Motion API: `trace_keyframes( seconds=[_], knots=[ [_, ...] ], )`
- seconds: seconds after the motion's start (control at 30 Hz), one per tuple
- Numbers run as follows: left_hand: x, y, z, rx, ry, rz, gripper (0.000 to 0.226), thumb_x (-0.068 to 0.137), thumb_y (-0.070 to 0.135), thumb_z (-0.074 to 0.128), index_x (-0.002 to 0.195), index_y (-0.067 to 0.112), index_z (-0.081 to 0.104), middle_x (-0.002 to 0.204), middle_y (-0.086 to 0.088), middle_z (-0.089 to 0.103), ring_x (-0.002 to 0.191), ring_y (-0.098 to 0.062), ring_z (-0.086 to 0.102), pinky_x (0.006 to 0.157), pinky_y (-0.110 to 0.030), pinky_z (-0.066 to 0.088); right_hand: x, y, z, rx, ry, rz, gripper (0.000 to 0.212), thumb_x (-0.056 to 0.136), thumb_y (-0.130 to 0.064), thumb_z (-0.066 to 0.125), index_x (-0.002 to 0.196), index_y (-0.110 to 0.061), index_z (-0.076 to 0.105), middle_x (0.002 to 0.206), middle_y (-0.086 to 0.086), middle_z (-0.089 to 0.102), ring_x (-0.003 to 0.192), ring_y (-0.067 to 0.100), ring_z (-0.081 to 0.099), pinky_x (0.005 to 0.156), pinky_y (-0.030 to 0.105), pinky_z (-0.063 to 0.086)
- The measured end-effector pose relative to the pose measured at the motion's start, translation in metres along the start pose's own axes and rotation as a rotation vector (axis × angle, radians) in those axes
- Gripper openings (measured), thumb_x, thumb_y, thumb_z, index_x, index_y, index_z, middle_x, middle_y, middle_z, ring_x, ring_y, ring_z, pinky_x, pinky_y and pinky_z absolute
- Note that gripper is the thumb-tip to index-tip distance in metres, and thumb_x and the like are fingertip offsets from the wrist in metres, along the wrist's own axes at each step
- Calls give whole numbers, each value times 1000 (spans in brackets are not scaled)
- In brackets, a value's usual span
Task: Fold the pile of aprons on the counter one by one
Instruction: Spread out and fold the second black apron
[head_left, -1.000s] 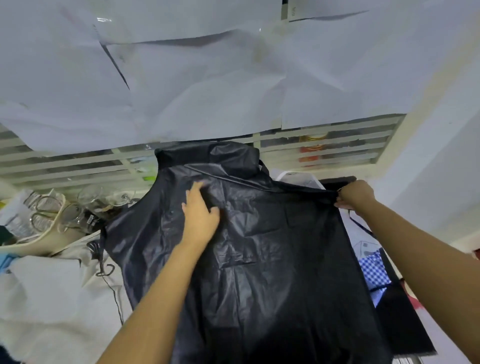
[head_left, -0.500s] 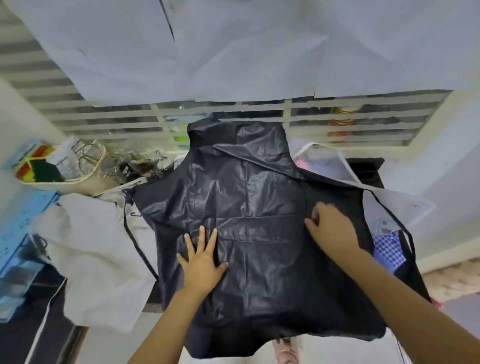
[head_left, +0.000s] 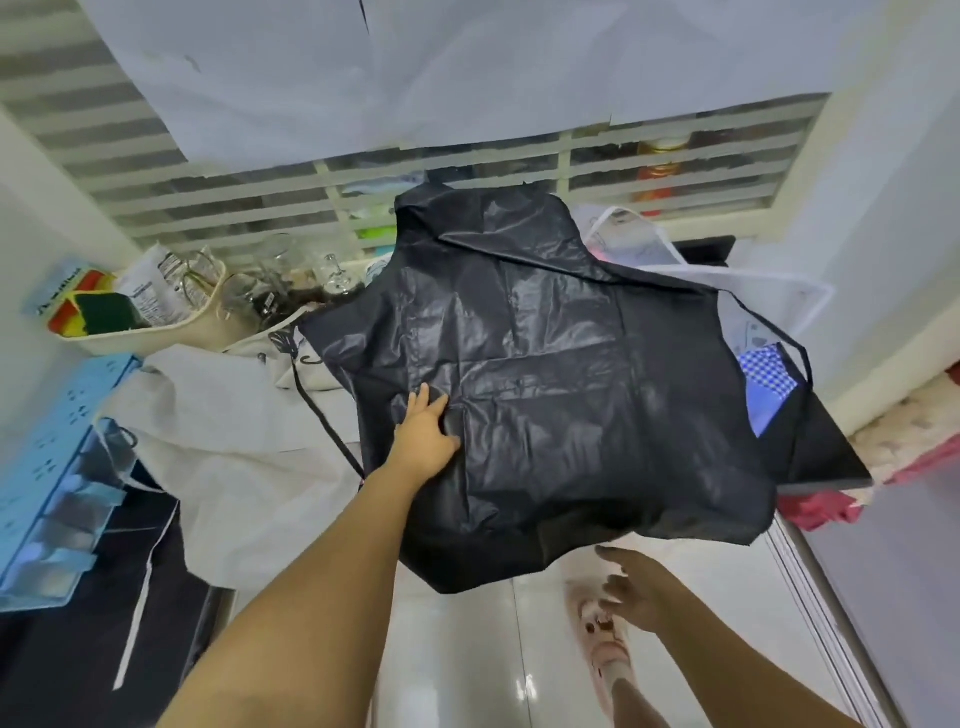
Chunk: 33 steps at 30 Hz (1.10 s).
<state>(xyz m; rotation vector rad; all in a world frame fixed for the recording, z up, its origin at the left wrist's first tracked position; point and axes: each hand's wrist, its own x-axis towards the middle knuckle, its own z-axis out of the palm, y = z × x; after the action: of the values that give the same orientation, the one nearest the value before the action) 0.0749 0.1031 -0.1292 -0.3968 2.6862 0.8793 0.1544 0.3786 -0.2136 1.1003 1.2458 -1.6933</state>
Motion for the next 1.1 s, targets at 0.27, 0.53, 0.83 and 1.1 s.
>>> trace_keyframes(
  seconds=[0.27, 0.53, 0.83, 1.1],
  knots=[
    [-58, -8, 38, -312, 539, 122, 43, 89, 6, 60, 130, 16, 51, 137, 1, 44, 124, -8, 41, 107, -22, 32, 23, 11, 15, 349, -137, -141, 14, 89, -10, 52, 75, -13, 48, 81, 9, 44, 76, 25, 44, 78, 43, 39],
    [-104, -83, 115, -1133, 494, -721, 25, 96, 29, 55, 112, 9, 55, 112, -11, 57, 107, -30, 57, 96, -41, 45, 46, 28, 25, 247, -191, -87, 13, 92, -7, 44, 81, -8, 51, 118, 17, 51, 113, 37, 47, 100, 44, 31],
    [-96, -89, 176, -1828, 238, -936, 101, 83, 82, 18, 152, 9, 20, 153, -7, 33, 146, -25, 20, 118, -50, 5, 58, 26, 20, 222, -306, -92, 24, 97, -15, 47, 118, -10, 56, 130, 17, 56, 125, 35, 48, 111, 49, 29],
    [-92, -51, 179, -2117, 368, -703, 43, 96, 38, 53, 134, 18, 53, 108, -4, 71, 97, -17, 65, 105, -31, 42, 63, 47, 8, 267, -317, -24, 38, 90, -26, 62, 121, -9, 48, 130, 19, 53, 122, 36, 51, 107, 46, 36]
  ],
)
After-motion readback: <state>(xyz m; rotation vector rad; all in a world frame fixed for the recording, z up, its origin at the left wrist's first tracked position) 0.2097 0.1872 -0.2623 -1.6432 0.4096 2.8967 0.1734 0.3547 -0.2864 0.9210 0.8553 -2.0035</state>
